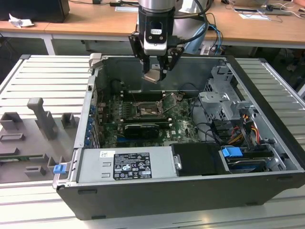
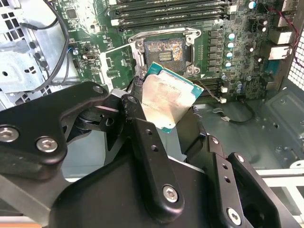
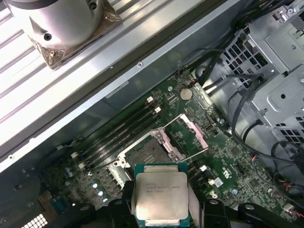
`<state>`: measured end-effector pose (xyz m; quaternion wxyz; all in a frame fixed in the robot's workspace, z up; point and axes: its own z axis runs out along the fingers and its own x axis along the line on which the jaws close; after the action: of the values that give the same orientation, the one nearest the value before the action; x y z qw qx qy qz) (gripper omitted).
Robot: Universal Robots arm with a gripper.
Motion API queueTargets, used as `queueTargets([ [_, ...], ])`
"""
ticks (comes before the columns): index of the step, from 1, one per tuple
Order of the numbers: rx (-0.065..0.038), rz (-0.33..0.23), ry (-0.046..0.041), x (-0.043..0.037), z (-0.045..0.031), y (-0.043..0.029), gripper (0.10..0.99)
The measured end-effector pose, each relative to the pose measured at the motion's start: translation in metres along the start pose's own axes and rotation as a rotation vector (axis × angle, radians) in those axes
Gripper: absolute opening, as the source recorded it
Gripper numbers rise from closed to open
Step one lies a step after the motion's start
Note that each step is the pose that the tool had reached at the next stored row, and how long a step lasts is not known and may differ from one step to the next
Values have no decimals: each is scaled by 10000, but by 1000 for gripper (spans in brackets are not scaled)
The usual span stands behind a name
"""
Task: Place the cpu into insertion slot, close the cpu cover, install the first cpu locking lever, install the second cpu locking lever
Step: 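Place the cpu into insertion slot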
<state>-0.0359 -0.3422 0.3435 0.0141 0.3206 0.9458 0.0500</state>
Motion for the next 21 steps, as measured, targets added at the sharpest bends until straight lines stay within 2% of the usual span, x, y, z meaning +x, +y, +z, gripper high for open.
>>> queueTargets([
  [21, -6, 1172, -122, -1, 47, -5, 529],
])
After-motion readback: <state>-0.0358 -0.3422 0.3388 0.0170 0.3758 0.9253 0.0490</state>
